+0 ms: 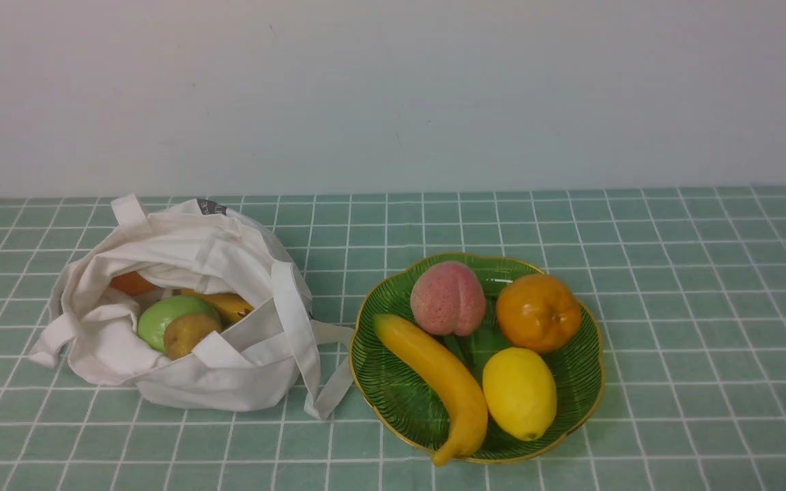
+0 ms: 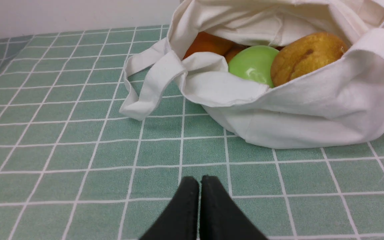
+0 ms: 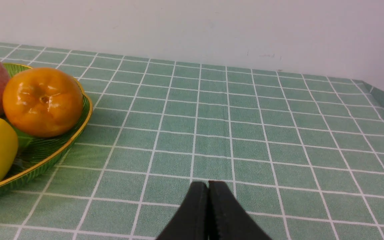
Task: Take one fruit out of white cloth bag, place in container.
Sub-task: 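Reach into the cloth bag and grasp the kiwi with the left gripper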
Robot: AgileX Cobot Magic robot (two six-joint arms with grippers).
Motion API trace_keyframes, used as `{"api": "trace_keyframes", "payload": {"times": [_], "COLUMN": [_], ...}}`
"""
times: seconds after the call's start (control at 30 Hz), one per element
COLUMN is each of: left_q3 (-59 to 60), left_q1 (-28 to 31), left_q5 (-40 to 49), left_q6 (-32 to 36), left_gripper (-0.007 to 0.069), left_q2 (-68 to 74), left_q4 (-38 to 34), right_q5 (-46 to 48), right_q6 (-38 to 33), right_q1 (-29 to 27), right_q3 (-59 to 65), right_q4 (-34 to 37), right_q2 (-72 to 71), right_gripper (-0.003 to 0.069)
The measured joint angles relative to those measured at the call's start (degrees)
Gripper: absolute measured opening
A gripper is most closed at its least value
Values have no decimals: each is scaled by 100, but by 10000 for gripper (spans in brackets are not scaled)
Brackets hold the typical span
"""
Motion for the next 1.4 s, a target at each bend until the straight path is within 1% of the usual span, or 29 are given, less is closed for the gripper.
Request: {"api": "trace_keyframes", "payload": {"times": [1.13, 1.2, 1.4], "left_q3": [0, 0, 18], "left_q1": [0, 0, 0], "left_q5": [-6, -66, -962], "left_q6": [0, -78, -486], "left_gripper": [-8, -8, -8], "left_q2": [0, 0, 0], "left_q4": [7, -140, -1170], "right_q5": [0, 0, 0], "right_q6": [0, 0, 0], "right_q1": [0, 0, 0], "right_q3": [0, 0, 0], "right_q4": [0, 0, 0], "right_q2": [0, 0, 0], "right_gripper": [-15, -15, -15]}}
